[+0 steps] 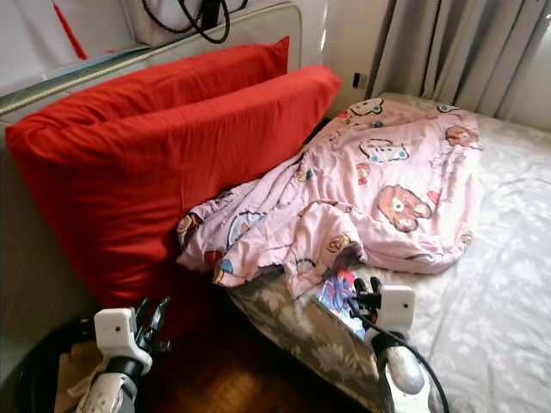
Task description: Clean up the room
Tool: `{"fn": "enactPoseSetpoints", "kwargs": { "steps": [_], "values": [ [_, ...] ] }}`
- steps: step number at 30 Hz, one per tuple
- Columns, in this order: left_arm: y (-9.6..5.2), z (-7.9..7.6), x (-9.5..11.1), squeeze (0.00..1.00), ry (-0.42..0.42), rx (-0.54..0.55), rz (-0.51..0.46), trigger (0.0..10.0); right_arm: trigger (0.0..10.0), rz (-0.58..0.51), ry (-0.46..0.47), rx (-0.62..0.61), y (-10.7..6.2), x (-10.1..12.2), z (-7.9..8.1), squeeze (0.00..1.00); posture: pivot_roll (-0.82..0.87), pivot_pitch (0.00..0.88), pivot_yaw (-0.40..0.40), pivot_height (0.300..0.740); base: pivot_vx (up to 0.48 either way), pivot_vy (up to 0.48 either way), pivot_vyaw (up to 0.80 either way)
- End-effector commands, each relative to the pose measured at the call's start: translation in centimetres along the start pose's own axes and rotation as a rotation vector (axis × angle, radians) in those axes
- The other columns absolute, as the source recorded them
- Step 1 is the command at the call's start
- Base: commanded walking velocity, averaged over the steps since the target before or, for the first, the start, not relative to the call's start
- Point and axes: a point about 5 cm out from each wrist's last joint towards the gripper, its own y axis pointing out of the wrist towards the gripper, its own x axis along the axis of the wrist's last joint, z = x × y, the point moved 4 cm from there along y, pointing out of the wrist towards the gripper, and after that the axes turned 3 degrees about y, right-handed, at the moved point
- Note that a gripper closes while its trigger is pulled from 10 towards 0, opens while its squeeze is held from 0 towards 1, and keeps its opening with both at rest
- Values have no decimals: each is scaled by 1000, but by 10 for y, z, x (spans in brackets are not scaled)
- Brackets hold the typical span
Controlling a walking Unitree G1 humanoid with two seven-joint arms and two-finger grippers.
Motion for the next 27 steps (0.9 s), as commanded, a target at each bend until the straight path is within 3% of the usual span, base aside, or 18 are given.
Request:
{"fn": "enactPoseSetpoints", "kwargs": {
  "steps": [1,5,10,17,27],
  "values": [
    [1,1,10,0,19,-17,-23,10000,10000,-29,-5,22,0,9,6,0,-6,0,9,740,0,0,0],
    [14,6,39,0,73,-3,-101,10000,10000,-46,16,-29,-5,12,2,0,0,0,21,740,0,0,0],
    [19,8,51,0,104,-5,-125,10000,10000,-14,42,-66,-16,0,2,0,4,0,35,740,0,0,0],
    [18,17,52,0,66,41,-102,10000,10000,-16,25,-88,-18,6,-1,0,-18,0,50,740,0,0,0],
    [22,9,53,0,43,12,-93,10000,10000,30,-15,-98,-12,6,-3,0,-28,0,44,730,0,0,0]
  ]
}}
